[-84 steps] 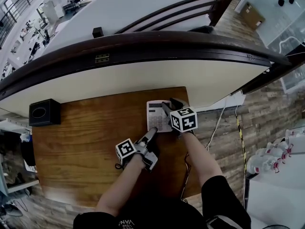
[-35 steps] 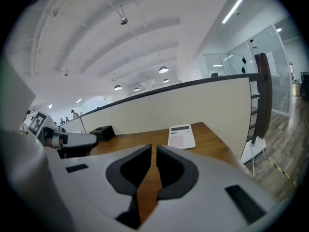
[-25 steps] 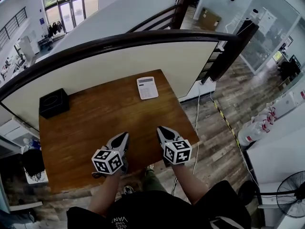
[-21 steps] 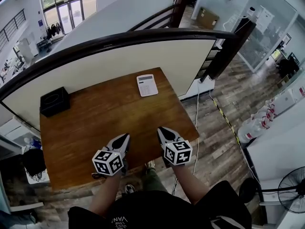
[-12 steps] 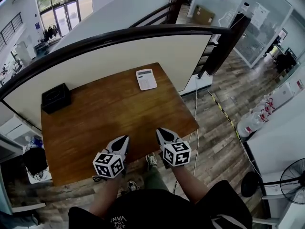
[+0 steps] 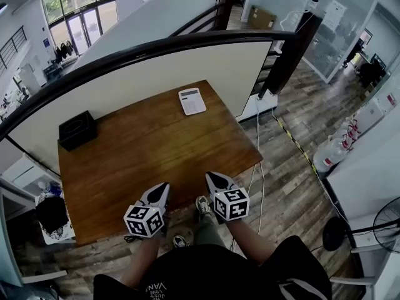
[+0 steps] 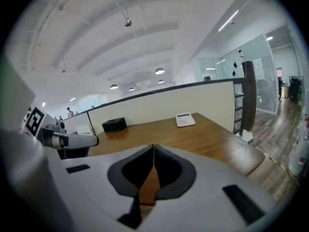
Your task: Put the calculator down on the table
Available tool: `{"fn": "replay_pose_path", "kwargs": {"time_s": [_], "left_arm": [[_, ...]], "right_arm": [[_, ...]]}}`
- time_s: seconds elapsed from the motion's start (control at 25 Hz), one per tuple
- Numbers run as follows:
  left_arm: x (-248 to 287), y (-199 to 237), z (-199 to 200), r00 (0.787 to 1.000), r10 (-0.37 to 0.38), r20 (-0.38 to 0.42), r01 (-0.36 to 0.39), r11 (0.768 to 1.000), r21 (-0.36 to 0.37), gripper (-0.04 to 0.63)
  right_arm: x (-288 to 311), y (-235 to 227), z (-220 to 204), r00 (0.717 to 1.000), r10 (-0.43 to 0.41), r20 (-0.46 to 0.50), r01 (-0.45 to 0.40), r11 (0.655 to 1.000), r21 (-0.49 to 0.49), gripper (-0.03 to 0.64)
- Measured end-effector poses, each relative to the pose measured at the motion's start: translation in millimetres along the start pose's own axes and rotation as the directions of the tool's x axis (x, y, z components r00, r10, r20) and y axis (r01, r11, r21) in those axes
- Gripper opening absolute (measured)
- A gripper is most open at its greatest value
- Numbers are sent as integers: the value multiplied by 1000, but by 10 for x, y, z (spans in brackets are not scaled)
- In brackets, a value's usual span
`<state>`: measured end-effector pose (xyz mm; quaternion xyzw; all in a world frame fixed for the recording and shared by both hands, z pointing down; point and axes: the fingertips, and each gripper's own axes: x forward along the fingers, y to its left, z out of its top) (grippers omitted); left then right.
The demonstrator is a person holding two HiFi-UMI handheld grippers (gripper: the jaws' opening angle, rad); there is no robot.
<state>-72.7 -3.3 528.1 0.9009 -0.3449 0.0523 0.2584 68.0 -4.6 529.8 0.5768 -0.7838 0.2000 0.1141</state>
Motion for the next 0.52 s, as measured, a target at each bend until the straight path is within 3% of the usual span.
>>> {"fn": "replay_pose_path", "kwargs": {"time_s": [0.52], "left_arm": [[-4,-42,-77,1000,-21,-22,20,1000,-18,11]], "right_arm": [[-81,-10,-35,1000,-27,0,27,1000,9,14]]}}
